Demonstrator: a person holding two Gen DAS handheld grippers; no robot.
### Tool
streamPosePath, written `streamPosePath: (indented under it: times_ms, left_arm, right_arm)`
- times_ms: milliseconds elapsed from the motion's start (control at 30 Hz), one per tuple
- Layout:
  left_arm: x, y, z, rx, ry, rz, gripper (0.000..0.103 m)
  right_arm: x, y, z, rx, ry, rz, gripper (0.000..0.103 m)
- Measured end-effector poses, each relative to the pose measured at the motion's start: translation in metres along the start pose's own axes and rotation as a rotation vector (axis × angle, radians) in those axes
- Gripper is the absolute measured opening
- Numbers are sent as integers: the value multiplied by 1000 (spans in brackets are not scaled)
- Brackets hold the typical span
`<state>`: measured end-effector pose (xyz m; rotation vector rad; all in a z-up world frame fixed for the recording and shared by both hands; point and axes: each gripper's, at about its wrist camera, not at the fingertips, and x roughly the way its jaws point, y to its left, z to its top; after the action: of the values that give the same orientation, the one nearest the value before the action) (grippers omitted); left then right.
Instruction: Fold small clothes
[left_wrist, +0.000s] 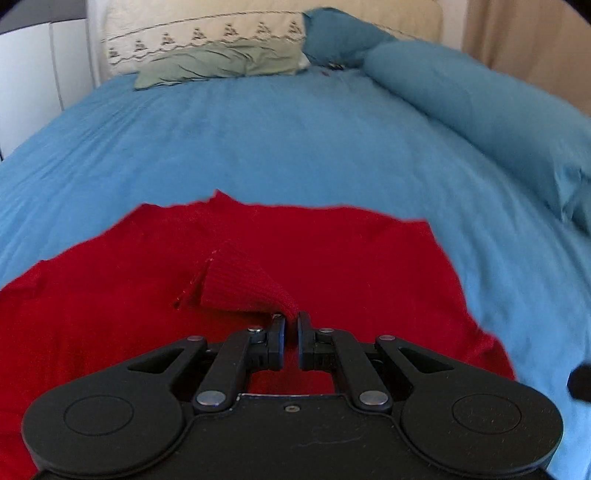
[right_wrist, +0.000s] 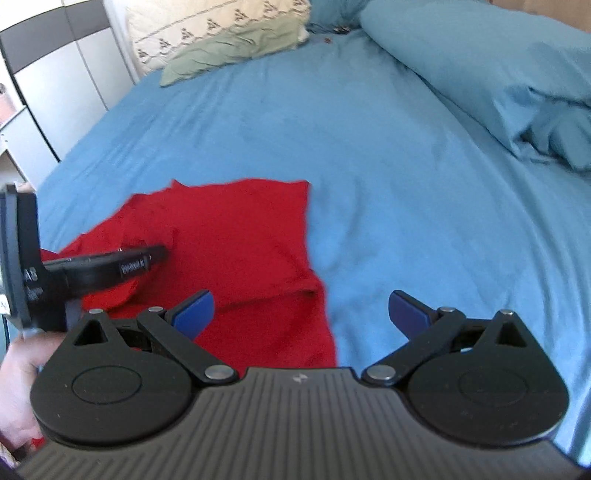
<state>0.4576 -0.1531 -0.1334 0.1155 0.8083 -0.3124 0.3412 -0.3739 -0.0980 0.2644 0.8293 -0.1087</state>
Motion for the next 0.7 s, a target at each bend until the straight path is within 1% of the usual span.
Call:
streamPosePath:
  times_ms: [33, 67, 100, 167, 200, 267, 333, 400, 433, 533, 600, 633, 667, 700]
  left_arm:
    - [-1, -1, -2, 5, 3, -5, 15]
    - [-3, 2, -2, 7, 6, -18, 30]
    - [-8, 7, -2, 9, 0, -30, 50]
    - [-27, 15, -4, 23, -33, -20, 70]
    - [-37, 21, -4, 31, -43, -7, 73]
    - [-59, 42, -7, 31, -40, 22, 74]
    - [-76, 70, -12, 13, -21, 68, 75]
    - [-86, 99, -19, -3, -5, 116, 76]
    - [-88, 113, -23, -9, 5, 143, 76]
    - [-89, 156, -39, -37, 39, 214, 76]
    - [-88, 174, -48, -51, 47, 252, 76]
    - [-87, 182, -52, -56, 50, 268, 76]
    - [-86, 190, -56, -63, 54, 281, 76]
    - [-84, 196, -59, -71, 57, 290, 76]
  right_arm:
    - [2, -3, 0, 3, 0, 1, 103]
    - [3, -4, 1, 3, -1, 1, 103]
    - [4, -4, 4, -1, -5, 4, 103]
    - [3, 5, 10, -15, -14, 10, 103]
    - [2, 11, 15, -25, -14, 17, 103]
    - [5, 27, 27, -60, 0, 46, 103]
    - [16, 51, 35, -111, 59, 83, 103]
    - [34, 77, 40, -158, 122, 111, 103]
    - [45, 91, 40, -171, 142, 142, 103]
    - [76, 119, 35, -154, 120, 200, 103]
    - [98, 134, 32, -125, 100, 204, 103]
    - [107, 140, 30, -115, 88, 200, 100]
    - [115, 144, 29, -106, 79, 195, 94]
    - [121, 146, 28, -101, 71, 190, 84]
